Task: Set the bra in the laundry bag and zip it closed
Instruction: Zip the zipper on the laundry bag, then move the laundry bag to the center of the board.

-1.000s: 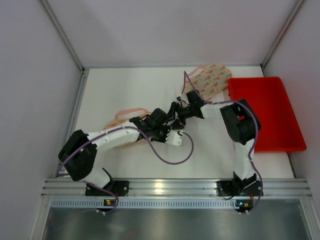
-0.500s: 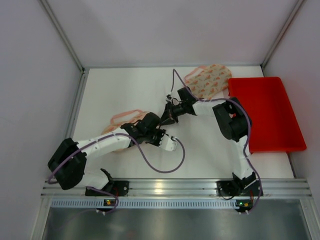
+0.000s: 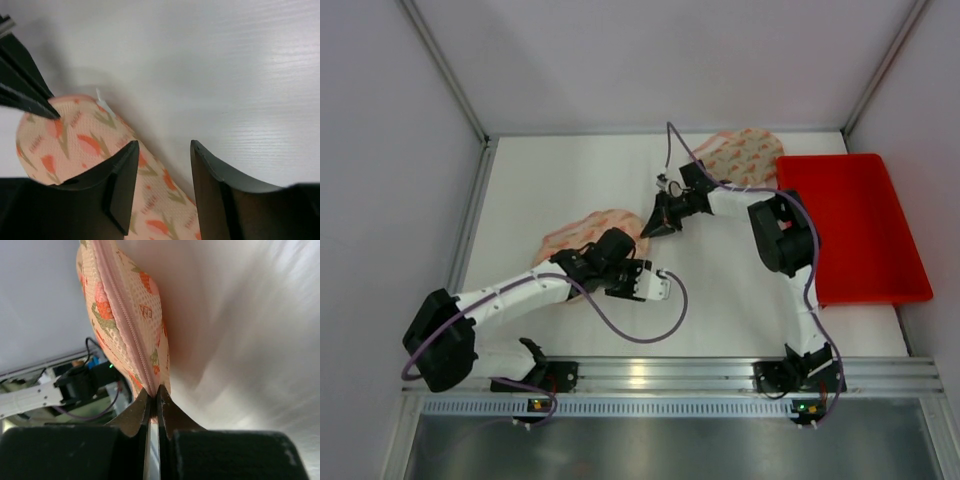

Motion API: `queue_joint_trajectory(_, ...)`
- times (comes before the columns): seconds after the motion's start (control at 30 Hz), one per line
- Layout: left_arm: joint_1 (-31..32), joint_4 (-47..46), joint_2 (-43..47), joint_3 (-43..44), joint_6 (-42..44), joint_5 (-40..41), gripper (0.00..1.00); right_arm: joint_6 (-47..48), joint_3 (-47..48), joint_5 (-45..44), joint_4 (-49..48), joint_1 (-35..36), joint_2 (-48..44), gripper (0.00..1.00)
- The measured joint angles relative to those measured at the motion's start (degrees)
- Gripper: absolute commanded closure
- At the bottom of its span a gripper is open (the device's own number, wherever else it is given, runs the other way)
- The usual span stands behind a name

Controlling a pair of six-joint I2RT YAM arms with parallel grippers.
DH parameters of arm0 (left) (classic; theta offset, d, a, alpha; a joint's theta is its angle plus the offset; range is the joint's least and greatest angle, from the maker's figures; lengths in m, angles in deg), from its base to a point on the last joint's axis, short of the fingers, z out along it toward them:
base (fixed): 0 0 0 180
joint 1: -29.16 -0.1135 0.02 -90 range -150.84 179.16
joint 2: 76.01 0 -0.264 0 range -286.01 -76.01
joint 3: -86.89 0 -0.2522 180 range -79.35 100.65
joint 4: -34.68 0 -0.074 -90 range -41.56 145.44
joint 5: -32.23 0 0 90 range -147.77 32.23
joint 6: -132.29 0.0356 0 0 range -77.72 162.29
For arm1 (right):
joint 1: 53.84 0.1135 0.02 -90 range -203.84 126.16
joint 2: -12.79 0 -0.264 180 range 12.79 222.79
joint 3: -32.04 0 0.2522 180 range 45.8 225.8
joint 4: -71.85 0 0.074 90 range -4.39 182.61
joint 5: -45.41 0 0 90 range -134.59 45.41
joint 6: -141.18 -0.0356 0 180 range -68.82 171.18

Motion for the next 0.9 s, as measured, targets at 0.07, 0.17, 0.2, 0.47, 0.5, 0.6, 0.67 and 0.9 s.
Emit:
queue_joint_trajectory(0.07,-0.7,1.5,0.2,2.4,-4.4,0.9,0.43,2.4,2.5,-2.6,0.7,-1.6,0.4,0.84)
queue_joint_trajectory(0.17,-2.9,1.9,1.0,4.2,-9.7,3.4,0.41,4.1,4.0,-5.8,0.9,-3.0,0.4,0.55)
queue_joint_trajectory(0.2,-4.1,2.5,1.0,4.7,-12.1,4.3,0.42,4.3,4.1,-6.6,0.7,-3.4,0.3,0.38)
queue_joint_trajectory(0.47,-16.5,7.1,-8.7,12.6,-30.4,5.7,0.45,3.8,3.1,-9.8,1.5,-4.6,-2.0,0.01)
queue_joint_trajectory(0.5,-17.7,7.5,-10.4,13.3,-32.2,5.7,0.45,3.6,3.1,-9.8,1.5,-4.7,-2.8,0.0)
queue_joint_trajectory(0.6,-19.9,8.3,-15.0,15.4,-37.6,5.8,0.43,3.2,3.2,-9.7,1.5,-5.3,-6.5,0.0)
queue_joint_trajectory(0.67,-20.0,8.5,-18.4,17.1,-41.3,5.9,0.42,3.0,3.2,-9.5,1.3,-6.0,-9.2,0.01)
queue_joint_trajectory(0.9,-23.4,10.6,-33.7,26.8,-44.9,3.0,0.41,2.7,1.9,-7.2,-0.9,-11.2,-20.4,0.01)
